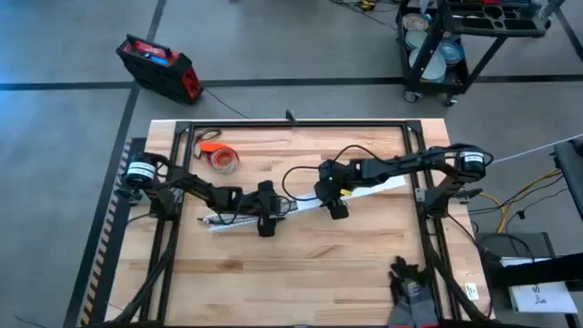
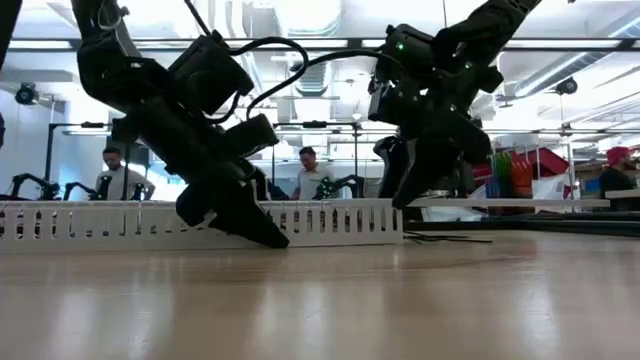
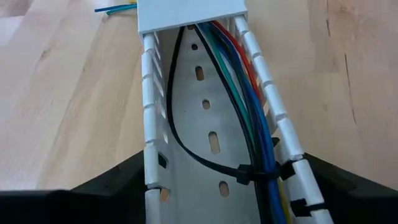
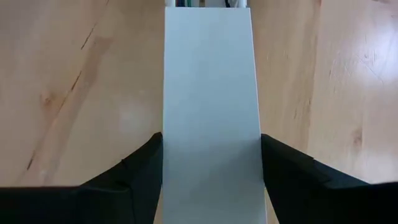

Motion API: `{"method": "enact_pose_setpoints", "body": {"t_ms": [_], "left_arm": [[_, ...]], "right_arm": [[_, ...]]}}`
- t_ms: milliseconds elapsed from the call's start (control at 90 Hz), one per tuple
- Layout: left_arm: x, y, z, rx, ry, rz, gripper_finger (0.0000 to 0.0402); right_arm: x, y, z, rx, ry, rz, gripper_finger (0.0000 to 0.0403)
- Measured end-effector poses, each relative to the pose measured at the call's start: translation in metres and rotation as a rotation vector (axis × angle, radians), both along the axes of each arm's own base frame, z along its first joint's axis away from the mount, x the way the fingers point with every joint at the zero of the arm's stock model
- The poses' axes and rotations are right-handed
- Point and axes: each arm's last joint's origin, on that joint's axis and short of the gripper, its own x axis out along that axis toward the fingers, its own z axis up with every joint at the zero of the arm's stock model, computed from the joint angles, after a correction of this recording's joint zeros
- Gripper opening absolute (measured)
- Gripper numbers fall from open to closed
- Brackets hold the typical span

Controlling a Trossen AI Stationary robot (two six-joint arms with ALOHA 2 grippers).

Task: Ziptie cables
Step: Close the white cable duct

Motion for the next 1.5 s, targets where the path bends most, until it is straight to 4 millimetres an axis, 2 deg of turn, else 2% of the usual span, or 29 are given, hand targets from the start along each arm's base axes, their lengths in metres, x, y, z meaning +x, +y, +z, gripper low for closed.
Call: {"method": "enact_pose_setpoints", "body": {"t_ms": [389, 600, 911, 1156, 1344, 1500], "left_arm": [[0.003, 0.0, 0.003, -0.01, -0.043, 0.013, 0.027], [0.003, 0.0, 0.003, -0.009, -0.047, 0.013, 0.027], [0.003, 0.0, 0.004, 0.003, -0.05, 0.029, 0.027], [0.003, 0.001, 0.004, 0.006, -0.052, 0.034, 0.027], [0.003, 0.001, 0.004, 0.004, -0.051, 0.037, 0.027], [0.003, 0.001, 0.003, -0.013, -0.052, 0.054, 0.027]], "right_arm": [[0.002, 0.001, 0.001, 0.019, -0.021, -0.004, 0.0214], [0.004, 0.001, 0.003, 0.013, -0.05, -0.002, 0.0268], [0.004, 0.001, 0.003, 0.006, -0.047, 0.021, 0.0265], [0.004, 0.001, 0.003, -0.005, -0.056, 0.04, 0.0312], [0.005, -0.013, 0.004, 0.066, -0.16, 0.034, 0.0322], [0.004, -0.017, 0.0, 0.044, -0.218, 0.042, 0.0319]]}}
